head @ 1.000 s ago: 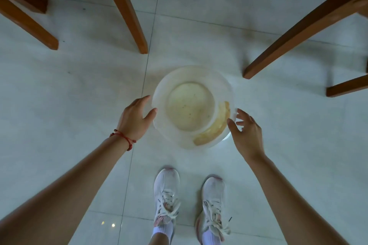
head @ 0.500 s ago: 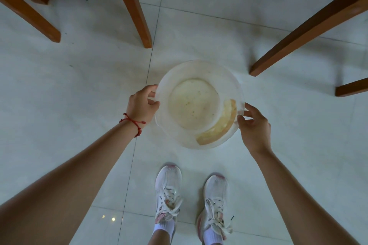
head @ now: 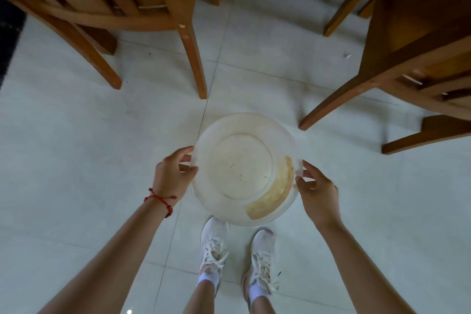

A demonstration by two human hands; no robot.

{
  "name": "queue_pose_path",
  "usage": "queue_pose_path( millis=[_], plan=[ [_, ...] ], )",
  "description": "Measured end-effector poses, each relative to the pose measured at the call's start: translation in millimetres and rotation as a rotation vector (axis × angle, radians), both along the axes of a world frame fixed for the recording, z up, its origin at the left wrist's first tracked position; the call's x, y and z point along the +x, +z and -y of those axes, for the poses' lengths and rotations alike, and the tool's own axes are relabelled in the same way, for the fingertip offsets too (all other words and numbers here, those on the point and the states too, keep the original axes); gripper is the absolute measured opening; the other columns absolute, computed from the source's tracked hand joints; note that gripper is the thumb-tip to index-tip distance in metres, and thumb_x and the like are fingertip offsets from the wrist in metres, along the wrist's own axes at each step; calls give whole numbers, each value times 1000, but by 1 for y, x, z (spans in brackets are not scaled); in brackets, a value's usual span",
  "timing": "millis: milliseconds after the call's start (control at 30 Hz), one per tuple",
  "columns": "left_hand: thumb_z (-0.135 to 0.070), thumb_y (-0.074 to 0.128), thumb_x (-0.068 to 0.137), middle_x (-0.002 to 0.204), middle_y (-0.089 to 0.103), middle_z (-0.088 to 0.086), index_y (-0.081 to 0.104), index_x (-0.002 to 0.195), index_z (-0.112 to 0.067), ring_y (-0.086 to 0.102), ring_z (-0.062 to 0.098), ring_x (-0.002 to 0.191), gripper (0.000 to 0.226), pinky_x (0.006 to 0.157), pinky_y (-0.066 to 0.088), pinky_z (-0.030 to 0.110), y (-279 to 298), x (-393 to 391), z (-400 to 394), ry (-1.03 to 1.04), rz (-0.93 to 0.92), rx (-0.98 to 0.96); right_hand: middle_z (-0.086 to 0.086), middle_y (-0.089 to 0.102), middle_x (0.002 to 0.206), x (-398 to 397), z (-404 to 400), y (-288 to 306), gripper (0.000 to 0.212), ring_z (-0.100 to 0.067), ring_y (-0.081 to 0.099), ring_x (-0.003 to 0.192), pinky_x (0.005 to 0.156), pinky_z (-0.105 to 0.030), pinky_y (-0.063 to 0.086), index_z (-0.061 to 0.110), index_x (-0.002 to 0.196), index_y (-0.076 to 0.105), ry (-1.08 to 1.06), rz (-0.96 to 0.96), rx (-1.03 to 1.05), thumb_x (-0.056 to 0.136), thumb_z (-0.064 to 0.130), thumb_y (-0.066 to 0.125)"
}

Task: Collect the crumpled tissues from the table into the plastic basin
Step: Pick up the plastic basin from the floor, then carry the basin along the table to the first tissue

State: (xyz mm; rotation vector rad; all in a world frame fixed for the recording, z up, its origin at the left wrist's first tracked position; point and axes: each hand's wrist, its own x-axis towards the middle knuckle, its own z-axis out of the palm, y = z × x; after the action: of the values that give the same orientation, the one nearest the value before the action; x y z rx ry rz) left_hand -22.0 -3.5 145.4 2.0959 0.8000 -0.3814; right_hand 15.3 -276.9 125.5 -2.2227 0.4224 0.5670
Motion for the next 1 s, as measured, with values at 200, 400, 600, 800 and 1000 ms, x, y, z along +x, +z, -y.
queue_pose_path(
  millis=[200,400,600,800,1000],
  plan=[
    [-2,65,76,98,69,6,62,115,-12,63,16,73,40,78,43,22,96,-13,-5,37,49,-3,10,62,88,-5,-3,95,37,17,56,63,53,0,39,22,122,57,50,19,10,87,10,56],
    [-2,66,76,97,70,7,62,114,-11,64,18,75,40,77,44,24,183,-30,-12,74,89,-18,2,69,94,-7,-9,188,36,-9,61,83,82,-19,42,23,124,55,133,33,25,88,16,55],
    [0,66,76,99,69,12,62,115,-9,64,22,78,40,83,46,28,257,-59,-18,183,111,-71,-2,70,107,-12,-18,267,35,2,57,68,85,-25,48,22,125,54,259,100,7,90,23,55],
    [-4,65,80,104,68,15,60,118,-7,63,25,82,38,85,46,28,316,-90,-23,231,121,-54,-2,69,106,-20,-33,329,34,2,55,65,76,-19,51,22,123,56,343,138,10,89,28,55],
    [-4,66,80,104,68,19,60,117,-6,64,29,82,38,84,48,30,363,-127,-37,351,149,-48,0,68,97,-25,-59,368,35,2,56,61,47,1,40,21,124,55,436,159,63,89,24,56]
  ],
)
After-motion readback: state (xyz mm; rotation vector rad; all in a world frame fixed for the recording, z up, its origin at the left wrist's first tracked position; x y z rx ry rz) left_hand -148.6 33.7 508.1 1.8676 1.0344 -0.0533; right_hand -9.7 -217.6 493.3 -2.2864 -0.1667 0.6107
